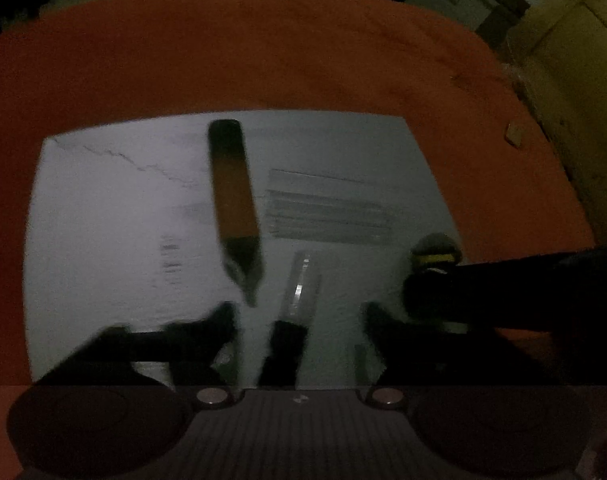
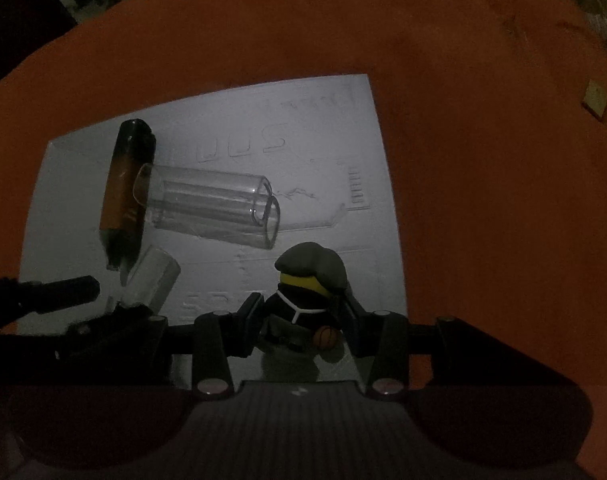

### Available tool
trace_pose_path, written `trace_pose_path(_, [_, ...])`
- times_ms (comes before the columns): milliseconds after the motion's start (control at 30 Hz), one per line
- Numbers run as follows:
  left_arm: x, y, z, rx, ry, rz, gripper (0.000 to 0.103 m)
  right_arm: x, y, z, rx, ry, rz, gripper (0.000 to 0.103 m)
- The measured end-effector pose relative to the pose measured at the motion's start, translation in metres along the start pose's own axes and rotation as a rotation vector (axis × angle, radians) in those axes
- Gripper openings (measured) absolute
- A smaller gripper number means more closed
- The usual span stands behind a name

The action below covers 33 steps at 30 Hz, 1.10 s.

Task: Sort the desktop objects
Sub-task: 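Lift the vial with the left gripper while the right gripper lifts the figurine, then carry the vial and figurine over the box with both grippers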

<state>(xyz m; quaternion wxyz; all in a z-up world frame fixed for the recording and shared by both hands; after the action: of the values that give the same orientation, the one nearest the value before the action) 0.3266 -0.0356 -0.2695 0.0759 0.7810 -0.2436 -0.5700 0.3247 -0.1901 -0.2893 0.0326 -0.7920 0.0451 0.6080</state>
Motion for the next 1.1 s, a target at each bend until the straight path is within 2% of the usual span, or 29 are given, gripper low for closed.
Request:
trace_pose_path(67, [0.005, 0.003, -0.003, -0.007, -0.023, -0.011, 0.078, 0.001, 0.002, -0.001, 0.005, 0.002, 0.019, 0.044])
trace_pose_path(133, [0.011, 0.004, -0.004, -0.004, -0.053, -0.009, 0.064, 0.002, 0.004, -0.002, 0.010, 0.004, 0.014, 0.044])
trace_pose_path(167, [0.014, 0.005, -0.004, 0.004, -0.065, -0.003, 0.046, 0.002, 0.005, -0.002, 0.021, 0.002, 0.009, 0.044])
trace_pose_path(200, [0.018, 0.006, -0.004, 0.011, -0.078, 0.003, 0.039, 0.002, 0.007, -0.002, 0.029, 0.002, 0.008, 0.044])
trace_pose_path(267, [0.020, 0.006, -0.004, 0.016, -0.089, 0.017, 0.017, 0.002, 0.010, -0.002, 0.037, 0.003, 0.008, 0.044])
trace_pose_path(400, [0.014, 0.001, -0.003, 0.000, -0.064, 0.024, 0.016, 0.000, 0.013, -0.003, 0.046, 0.005, 0.003, 0.044])
trace_pose_path(633, [-0.027, -0.015, -0.008, -0.063, 0.063, 0.019, 0.016, -0.011, 0.021, -0.006, 0.066, 0.026, -0.020, 0.044])
trace_pose_path(1000, [-0.094, -0.014, 0.004, -0.091, 0.179, 0.009, 0.016, -0.075, 0.024, -0.010, 0.033, 0.132, -0.107, 0.044])
trace_pose_path(1100, [-0.104, -0.001, 0.009, -0.020, 0.191, -0.073, 0.016, -0.090, 0.016, -0.005, -0.020, 0.156, -0.093, 0.044])
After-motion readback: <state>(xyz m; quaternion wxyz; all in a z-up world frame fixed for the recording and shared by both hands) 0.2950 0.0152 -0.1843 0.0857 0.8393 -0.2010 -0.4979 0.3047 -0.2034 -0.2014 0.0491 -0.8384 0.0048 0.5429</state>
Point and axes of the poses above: each gripper's, at about its wrist camera, not at the fingertips, and x roughly the way its jaws point, y to its right, z to its underside, the point moved 2 cm from there along x, roughly the way its jaws point, and after that the axes turned 9 degrees about z, right-handed, at the moved point
